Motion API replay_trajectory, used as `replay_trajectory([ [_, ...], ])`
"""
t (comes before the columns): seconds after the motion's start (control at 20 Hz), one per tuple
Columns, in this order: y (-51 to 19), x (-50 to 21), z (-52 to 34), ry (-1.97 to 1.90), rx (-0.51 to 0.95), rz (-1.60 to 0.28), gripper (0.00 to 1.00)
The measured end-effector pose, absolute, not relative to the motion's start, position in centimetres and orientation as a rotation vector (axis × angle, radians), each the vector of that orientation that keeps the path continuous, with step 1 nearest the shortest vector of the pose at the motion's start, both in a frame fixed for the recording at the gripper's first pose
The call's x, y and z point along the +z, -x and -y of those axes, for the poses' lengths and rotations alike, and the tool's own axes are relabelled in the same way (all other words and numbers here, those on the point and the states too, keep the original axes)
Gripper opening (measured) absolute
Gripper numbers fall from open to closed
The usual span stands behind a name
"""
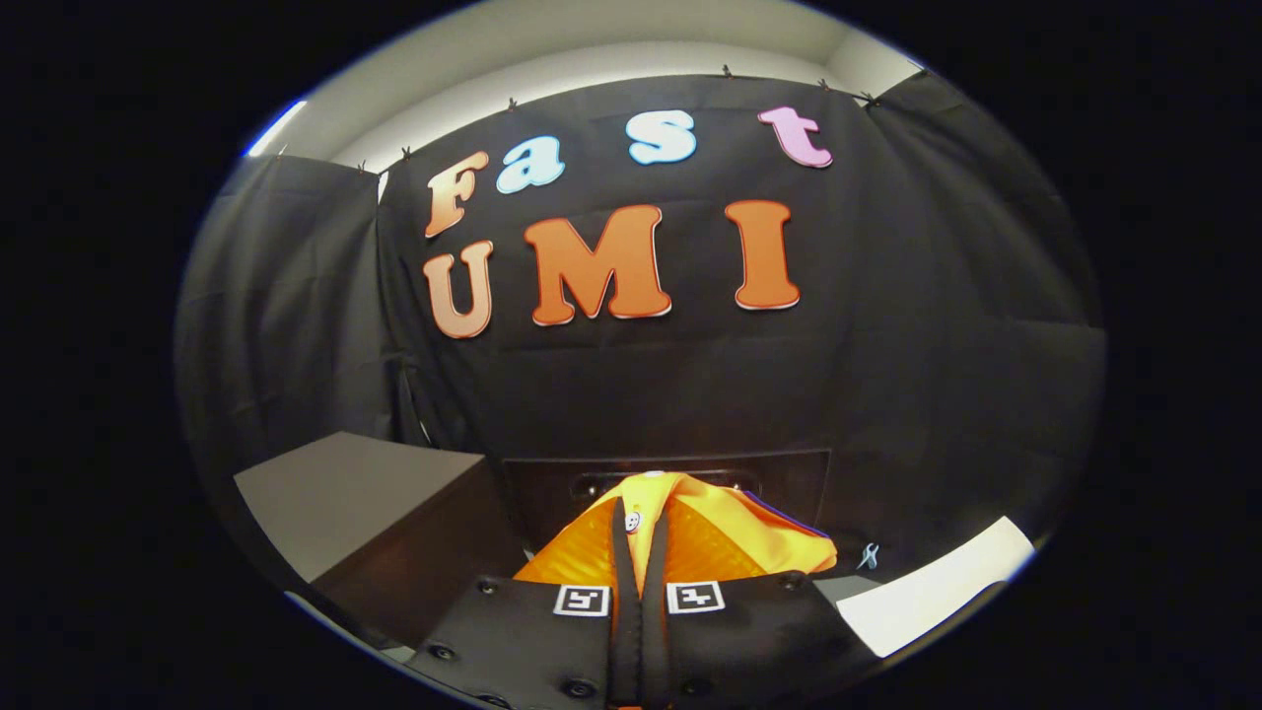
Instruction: Put the clothes into the washing machine and then close the washing machine lid.
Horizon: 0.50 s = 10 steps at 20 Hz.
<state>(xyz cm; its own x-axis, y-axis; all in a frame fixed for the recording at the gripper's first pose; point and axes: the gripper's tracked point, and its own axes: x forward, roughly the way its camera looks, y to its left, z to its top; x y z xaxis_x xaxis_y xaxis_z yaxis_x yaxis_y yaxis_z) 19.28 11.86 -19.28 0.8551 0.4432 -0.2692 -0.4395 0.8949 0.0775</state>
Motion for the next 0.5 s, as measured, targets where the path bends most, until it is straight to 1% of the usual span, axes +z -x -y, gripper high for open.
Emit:
replay_trajectory([
  [0.15, -20.1, -24.0, -12.2, -0.003, 0.463, -0.352, 0.08],
  [0.5, -22.6, -37.0, -13.2, -0.001, 0.405, -0.567, 0.08],
])
